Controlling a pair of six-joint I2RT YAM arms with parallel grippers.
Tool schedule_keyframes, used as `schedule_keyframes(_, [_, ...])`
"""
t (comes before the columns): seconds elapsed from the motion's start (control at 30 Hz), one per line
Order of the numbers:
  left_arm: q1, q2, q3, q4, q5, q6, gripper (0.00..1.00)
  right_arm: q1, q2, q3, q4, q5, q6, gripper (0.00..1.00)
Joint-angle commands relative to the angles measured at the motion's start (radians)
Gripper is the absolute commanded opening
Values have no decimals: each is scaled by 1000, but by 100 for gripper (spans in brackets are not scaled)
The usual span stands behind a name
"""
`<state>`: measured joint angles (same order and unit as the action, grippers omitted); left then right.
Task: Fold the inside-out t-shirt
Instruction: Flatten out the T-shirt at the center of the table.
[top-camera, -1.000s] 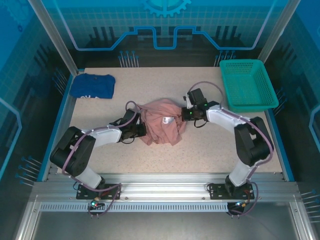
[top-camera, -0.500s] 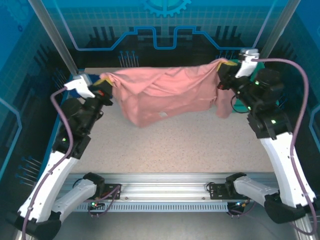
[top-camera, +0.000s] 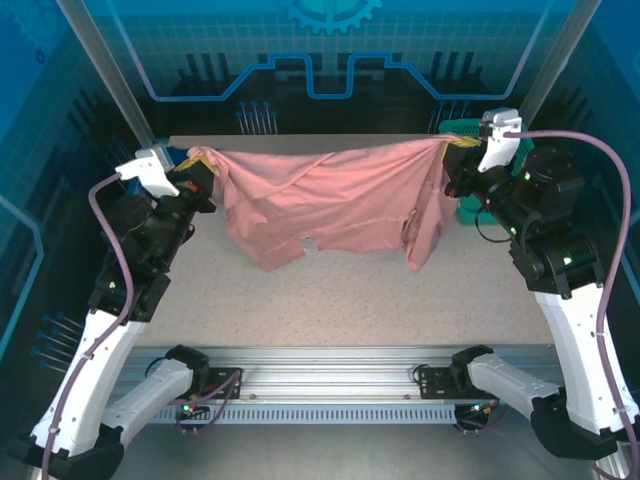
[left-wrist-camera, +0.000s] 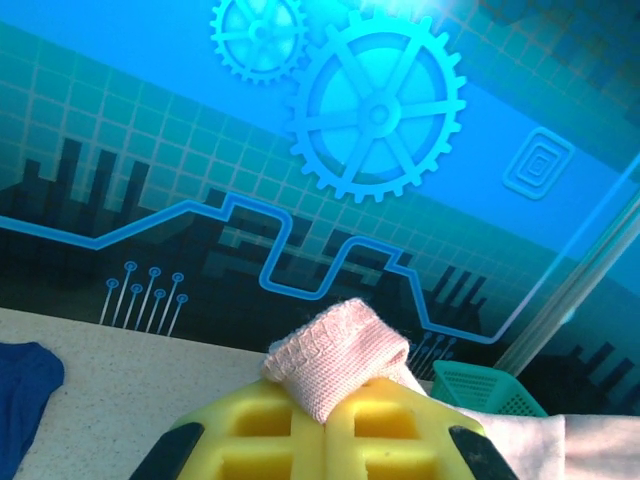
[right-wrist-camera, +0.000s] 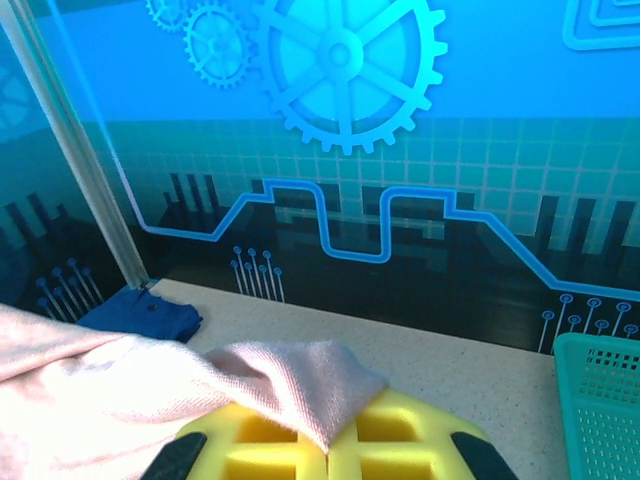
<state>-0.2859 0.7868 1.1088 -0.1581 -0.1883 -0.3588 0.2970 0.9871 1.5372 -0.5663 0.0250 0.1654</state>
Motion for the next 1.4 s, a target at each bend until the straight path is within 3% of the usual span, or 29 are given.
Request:
schedule_keyframes(0.0, [6,-14,40,-25,36,-7,0,-11,-24,4,-29,-19,-31,4])
schedule_keyframes(0.13, [7,66,15,-67,36,-31,0,-12,56,-13,-51,51,-63,5])
schedule_keyframes(0.23, [7,133,2,-65,130,-76,0,-33,205,-13,-31,132,-86,7])
schedule_keyframes(0.37, [-12,192,-9,-14,301,-161,0,-92,575,146,-101,215,-64,29])
schedule_keyframes(0.43, [-43,205,-21,-11,312,-169,0,-75,703,214,-142,255,-73,42])
schedule_keyframes(0.5, [-68,213,-45,-14,297,-171,0,-21,695,117,-70,244,-91,55])
schedule_keyframes(0.67, [-70,227,-105,-21,289,-173,0,185,484,-270,177,73,-121,69])
schedule_keyframes(0.8, [-69,224,-116,-55,246,-138,0,426,423,-513,422,-82,-74,66])
schedule_keyframes(0.9, [-65,222,-115,-79,195,-111,0,597,514,-557,547,-36,-104,61])
schedule_keyframes(0.97, [-63,224,-119,-80,167,-99,0,649,603,-530,582,-19,-118,58])
schedule_keyframes(1.17, [-46,258,-112,-76,141,-89,0,665,801,-472,591,31,-156,57])
schedule_keyframes(1.3, [-34,286,-106,-75,115,-73,0,643,881,-417,459,97,-122,59])
schedule_keyframes(1.37, [-27,296,-103,-76,109,-65,0,629,906,-394,385,100,-99,53])
